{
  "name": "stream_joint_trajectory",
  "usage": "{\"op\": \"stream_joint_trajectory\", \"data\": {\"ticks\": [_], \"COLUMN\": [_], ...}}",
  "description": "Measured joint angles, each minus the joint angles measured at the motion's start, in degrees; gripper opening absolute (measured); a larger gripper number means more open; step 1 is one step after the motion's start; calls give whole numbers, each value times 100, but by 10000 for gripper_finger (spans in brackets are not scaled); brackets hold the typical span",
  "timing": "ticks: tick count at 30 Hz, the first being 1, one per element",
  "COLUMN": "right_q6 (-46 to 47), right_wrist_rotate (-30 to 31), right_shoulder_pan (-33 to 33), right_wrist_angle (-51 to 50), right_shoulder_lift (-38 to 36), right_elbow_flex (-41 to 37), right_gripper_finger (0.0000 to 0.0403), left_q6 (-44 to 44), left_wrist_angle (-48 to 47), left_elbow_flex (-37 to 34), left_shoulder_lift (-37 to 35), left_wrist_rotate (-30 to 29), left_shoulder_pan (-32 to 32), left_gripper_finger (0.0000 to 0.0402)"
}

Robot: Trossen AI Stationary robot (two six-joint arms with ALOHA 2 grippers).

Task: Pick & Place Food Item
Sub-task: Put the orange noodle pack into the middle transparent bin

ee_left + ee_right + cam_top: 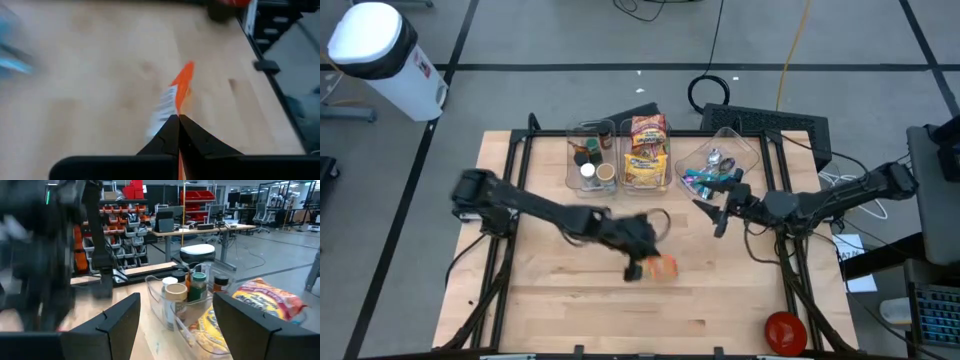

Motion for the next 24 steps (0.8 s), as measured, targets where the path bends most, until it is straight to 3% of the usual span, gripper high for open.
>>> {"op": "stream_joint_trajectory", "data": {"ticks": [6, 11, 16, 24], "right_q6": [-40, -56, -30, 4], "right_wrist_rotate": [3, 5, 9, 27], "right_shoulder_pan": [-2, -2, -2, -2], "right_wrist_angle": [-525, -595, -687, -671], "right_shoulder_lift": [-548, -678, -623, -610], "right_elbow_flex": [-1, -2, -6, -7], "right_gripper_finger": [242, 242, 242, 242], "left_q6": [1198, 1930, 2618, 2787], "left_wrist_angle": [-669, -821, -770, -397], "left_elbow_flex": [7, 7, 7, 6], "left_shoulder_lift": [-1545, -2136, -2147, -1370], "left_wrist_rotate": [-918, -1119, -916, 249], "left_shoulder_pan": [458, 1295, 2334, 3534], "left_gripper_finger": [2, 1, 1, 1]}}
